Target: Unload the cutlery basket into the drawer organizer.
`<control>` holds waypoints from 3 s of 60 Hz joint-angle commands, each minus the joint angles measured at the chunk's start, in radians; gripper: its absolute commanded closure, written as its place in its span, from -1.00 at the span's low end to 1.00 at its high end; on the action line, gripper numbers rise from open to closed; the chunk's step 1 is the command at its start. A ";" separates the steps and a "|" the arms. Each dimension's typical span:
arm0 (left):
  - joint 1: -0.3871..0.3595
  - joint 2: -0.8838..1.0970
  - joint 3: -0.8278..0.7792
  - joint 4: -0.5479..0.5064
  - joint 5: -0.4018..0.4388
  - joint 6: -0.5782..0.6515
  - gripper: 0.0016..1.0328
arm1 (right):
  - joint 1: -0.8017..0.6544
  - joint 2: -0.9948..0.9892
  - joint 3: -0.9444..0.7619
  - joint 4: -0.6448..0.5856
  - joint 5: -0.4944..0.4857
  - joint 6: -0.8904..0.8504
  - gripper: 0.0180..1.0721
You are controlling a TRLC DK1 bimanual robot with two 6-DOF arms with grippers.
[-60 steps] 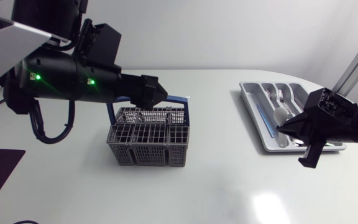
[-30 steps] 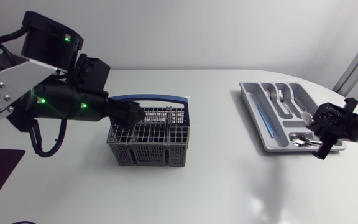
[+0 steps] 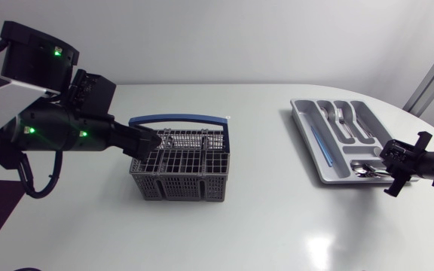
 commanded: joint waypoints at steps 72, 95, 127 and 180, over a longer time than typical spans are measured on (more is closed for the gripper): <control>0.227 -0.335 -0.207 -0.104 -0.029 0.202 -0.92 | 0.078 -0.845 -0.255 -0.002 -0.124 0.720 -0.92; 0.309 -0.415 -0.295 -0.072 -0.027 0.251 -0.92 | 0.282 -1.140 -0.413 -0.003 0.110 0.838 -0.92; 0.390 -0.502 -0.448 0.071 -0.027 0.270 -0.92 | 0.403 -1.442 -0.567 -0.082 0.195 1.043 -0.92; 0.424 -0.953 -0.798 0.377 -0.052 0.107 -0.92 | 0.518 -1.673 -0.746 -0.169 0.186 1.390 -0.92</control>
